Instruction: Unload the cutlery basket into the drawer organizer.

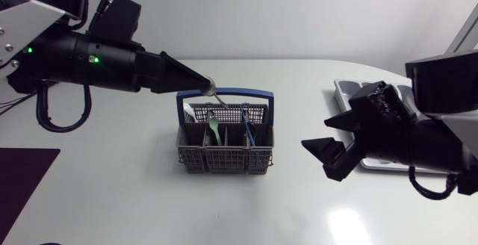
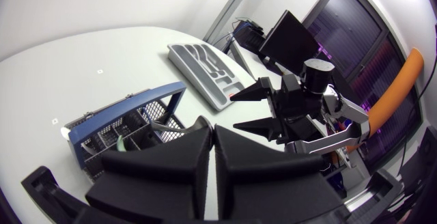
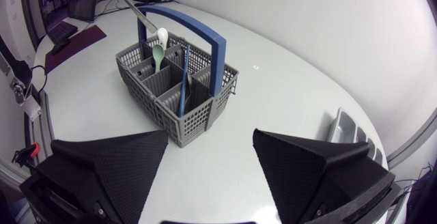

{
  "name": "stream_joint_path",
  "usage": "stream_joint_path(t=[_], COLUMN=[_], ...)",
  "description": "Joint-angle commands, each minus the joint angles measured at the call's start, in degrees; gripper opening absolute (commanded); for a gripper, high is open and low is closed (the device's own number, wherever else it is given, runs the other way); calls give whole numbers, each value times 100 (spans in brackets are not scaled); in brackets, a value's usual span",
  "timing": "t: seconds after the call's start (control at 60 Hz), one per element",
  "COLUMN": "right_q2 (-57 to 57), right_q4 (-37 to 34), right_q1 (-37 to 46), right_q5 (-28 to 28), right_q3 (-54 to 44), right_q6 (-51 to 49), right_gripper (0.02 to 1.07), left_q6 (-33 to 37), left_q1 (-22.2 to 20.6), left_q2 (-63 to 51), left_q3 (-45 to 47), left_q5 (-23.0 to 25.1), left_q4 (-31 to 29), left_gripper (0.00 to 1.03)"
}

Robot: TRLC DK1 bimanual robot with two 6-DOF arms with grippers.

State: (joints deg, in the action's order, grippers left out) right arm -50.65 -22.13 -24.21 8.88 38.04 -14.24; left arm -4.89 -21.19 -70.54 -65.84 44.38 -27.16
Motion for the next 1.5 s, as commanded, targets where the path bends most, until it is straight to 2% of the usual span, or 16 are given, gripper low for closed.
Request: stream_joint_path(t=[0.0, 0.133, 0.3, 0.417, 0.7, 0.867, 0.933, 1.017, 1.15, 1.383, 1.483], right_q2=[258, 592, 1049, 1216, 1286, 1251, 1225, 1172, 1084, 996, 987], right_q4=[-125, -222, -494, -582, -599, -556, -547, -538, -520, -345, -274], right_q1=[39, 30, -31, -102, -1042, -1385, -1490, -1614, -1754, -1789, -1798], right_q5=[96, 377, 1001, 1335, 1379, 1379, 1432, 1458, 1511, 1546, 1546], right_q3=[89, 54, -25, -122, -403, -491, -526, -552, -596, -728, -737], right_q6=[-228, -492, -861, -1151, -1687, -1854, -1916, -1933, -1933, -1960, -1960], right_gripper=[93, 95, 95, 95, 94, 78, 67, 61, 60, 30, 27], left_q6=[58, 304, 655, 884, 1016, 1306, 1473, 1640, 1763, 1807, 1816], left_q1=[-219, -808, -1493, -1775, -2232, -2407, -2469, -2522, -2601, -2671, -2680], left_q2=[252, 287, 58, -179, -522, -619, -636, -662, -689, -706, -706], left_q3=[89, 230, 335, 283, -7, -148, -174, -183, -210, -236, -227], left_q5=[88, 80, 36, 36, 36, 44, 80, 115, 132, 141, 141], left_q4=[-26, -35, -35, -123, -360, -703, -870, -1037, -1151, -1204, -1213], left_gripper=[4, 4, 4, 4, 4, 4, 4, 4, 4, 4, 4])
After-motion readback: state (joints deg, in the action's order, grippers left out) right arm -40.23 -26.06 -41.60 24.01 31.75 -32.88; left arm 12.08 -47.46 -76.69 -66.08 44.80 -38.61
